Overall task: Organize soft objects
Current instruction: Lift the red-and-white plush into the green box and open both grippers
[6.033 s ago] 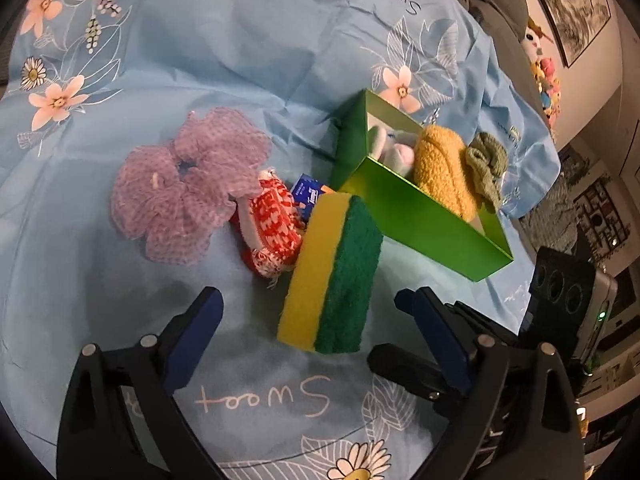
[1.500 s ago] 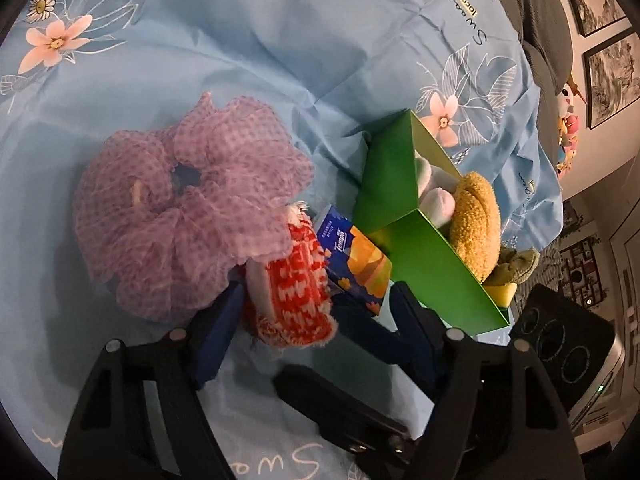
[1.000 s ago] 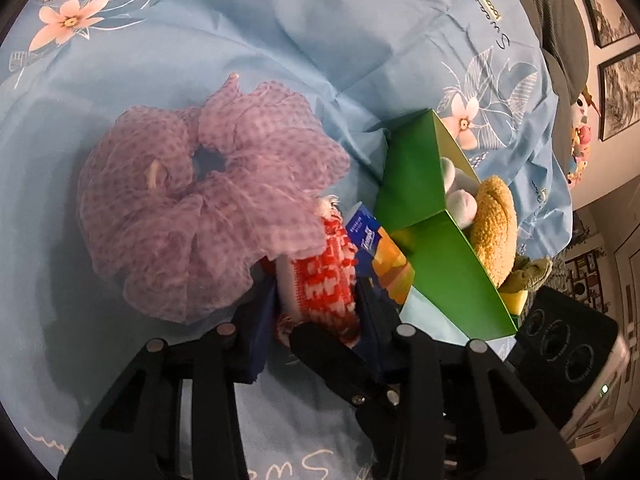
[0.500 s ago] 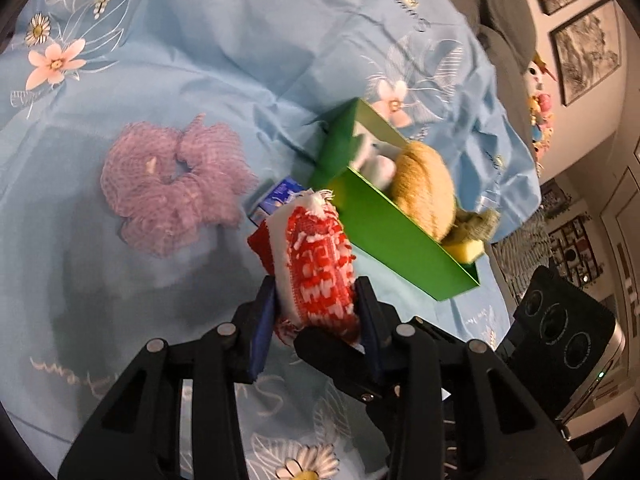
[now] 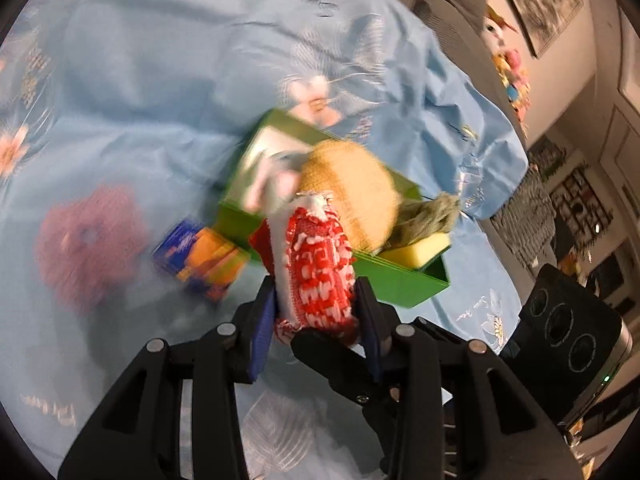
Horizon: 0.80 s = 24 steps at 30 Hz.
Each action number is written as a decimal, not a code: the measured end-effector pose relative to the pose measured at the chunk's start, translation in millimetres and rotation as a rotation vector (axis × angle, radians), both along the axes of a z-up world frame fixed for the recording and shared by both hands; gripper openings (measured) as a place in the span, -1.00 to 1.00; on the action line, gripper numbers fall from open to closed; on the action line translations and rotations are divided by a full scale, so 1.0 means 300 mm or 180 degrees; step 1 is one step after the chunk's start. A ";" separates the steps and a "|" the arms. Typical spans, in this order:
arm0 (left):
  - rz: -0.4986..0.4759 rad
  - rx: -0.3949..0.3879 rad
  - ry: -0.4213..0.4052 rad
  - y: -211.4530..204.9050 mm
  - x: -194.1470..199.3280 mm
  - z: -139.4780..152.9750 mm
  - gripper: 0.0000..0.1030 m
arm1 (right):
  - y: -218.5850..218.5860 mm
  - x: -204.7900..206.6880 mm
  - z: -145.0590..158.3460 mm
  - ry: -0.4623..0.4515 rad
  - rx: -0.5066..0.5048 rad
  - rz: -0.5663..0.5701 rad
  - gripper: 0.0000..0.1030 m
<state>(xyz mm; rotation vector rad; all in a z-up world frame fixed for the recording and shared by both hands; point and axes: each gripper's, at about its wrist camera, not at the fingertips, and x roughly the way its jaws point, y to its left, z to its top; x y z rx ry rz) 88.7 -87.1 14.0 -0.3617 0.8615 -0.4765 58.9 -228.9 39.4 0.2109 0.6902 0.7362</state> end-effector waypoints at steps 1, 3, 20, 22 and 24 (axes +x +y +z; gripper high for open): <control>-0.0050 0.0044 -0.0033 -0.035 0.020 0.016 -0.30 | -0.035 0.014 0.009 -0.0019 0.0058 -0.0076 -0.43; -0.0181 0.0134 -0.0094 -0.117 0.068 0.044 -0.30 | -0.103 0.049 0.025 -0.0044 0.0175 -0.0258 -0.43; -0.0552 0.0722 0.0215 -0.536 0.417 -0.028 -0.09 | -0.423 0.299 -0.103 0.0290 0.0500 -0.1468 -0.42; -0.0512 0.0764 0.0241 -0.542 0.428 -0.040 0.11 | -0.437 0.308 -0.115 0.0311 0.0523 -0.1522 -0.42; -0.0489 0.0733 0.0281 -0.538 0.438 -0.045 0.25 | -0.442 0.311 -0.117 0.0299 0.0477 -0.1561 -0.36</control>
